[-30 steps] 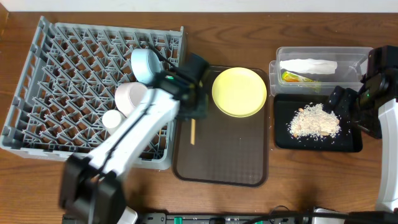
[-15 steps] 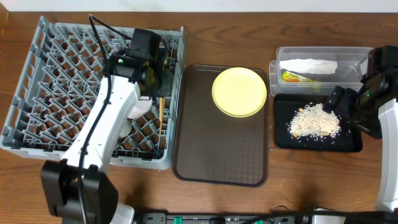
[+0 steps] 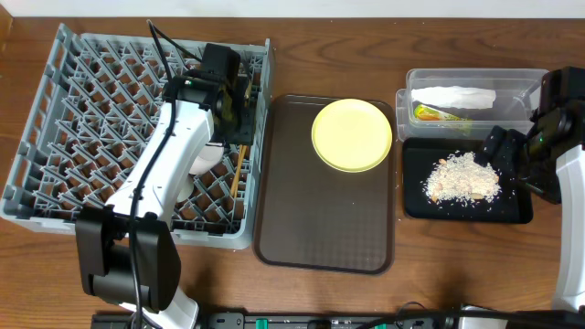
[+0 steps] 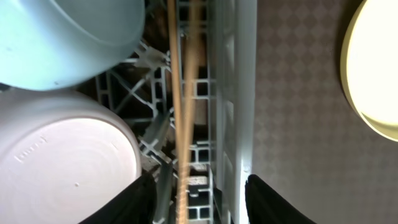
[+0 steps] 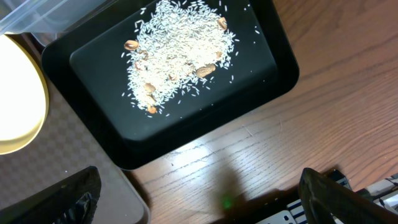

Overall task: Sort waste into correct bins and load items into the dishwasher
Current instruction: 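Carry the second chopstick to the rack and insert it, then reach the left gripper to the yellow plate rim and grasp it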

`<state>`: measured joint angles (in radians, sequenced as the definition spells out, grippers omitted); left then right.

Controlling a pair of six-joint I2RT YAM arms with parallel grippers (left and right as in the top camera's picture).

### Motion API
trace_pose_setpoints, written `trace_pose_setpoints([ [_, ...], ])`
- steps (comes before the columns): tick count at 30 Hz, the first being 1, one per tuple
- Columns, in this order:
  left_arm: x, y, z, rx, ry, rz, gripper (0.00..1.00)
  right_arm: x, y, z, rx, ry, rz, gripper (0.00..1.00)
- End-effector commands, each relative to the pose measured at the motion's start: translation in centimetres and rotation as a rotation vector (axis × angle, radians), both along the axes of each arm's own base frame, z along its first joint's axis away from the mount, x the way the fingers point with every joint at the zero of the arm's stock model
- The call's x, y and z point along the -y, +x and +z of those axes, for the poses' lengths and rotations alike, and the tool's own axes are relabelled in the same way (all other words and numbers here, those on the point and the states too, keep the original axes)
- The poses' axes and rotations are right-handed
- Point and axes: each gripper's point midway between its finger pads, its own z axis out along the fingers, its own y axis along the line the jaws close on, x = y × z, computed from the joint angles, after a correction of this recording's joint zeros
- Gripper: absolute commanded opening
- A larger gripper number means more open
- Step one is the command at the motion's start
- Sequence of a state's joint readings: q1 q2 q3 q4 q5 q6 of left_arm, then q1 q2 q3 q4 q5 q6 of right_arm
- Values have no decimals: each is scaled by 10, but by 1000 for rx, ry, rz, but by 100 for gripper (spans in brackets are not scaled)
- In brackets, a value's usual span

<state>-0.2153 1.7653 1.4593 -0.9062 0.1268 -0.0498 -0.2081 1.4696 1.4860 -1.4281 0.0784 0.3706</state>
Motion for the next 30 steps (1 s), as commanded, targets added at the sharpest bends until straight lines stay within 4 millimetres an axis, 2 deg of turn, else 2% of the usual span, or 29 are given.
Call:
trace_pose_setpoints([
  [1, 21, -4, 13, 13, -74, -47, 51, 2, 1, 8, 27, -7, 5, 99],
  [6, 71, -10, 24, 62, -138, -170, 53, 2, 2, 8, 31, -8, 5, 99],
  [11, 126, -6, 25, 140, -169, -232, 53, 2, 2, 8, 31, -8, 5, 99],
  [14, 161, -8, 18, 178, -180, -335, 58, 2, 2, 8, 29, -7, 5, 99],
  [15, 180, -12, 10, 194, -169, -424, 59, 2, 1, 8, 28, -7, 5, 99],
  [17, 196, -20, -1, 199, -148, -529, 59, 2, 1, 8, 27, -7, 5, 99],
  [23, 226, -47, -48, 150, -66, -800, 60, 2, 1, 8, 28, -4, 6, 99],
  [30, 228, -41, -87, 148, 49, -829, 63, 2, 1, 8, 28, -4, 6, 99],
])
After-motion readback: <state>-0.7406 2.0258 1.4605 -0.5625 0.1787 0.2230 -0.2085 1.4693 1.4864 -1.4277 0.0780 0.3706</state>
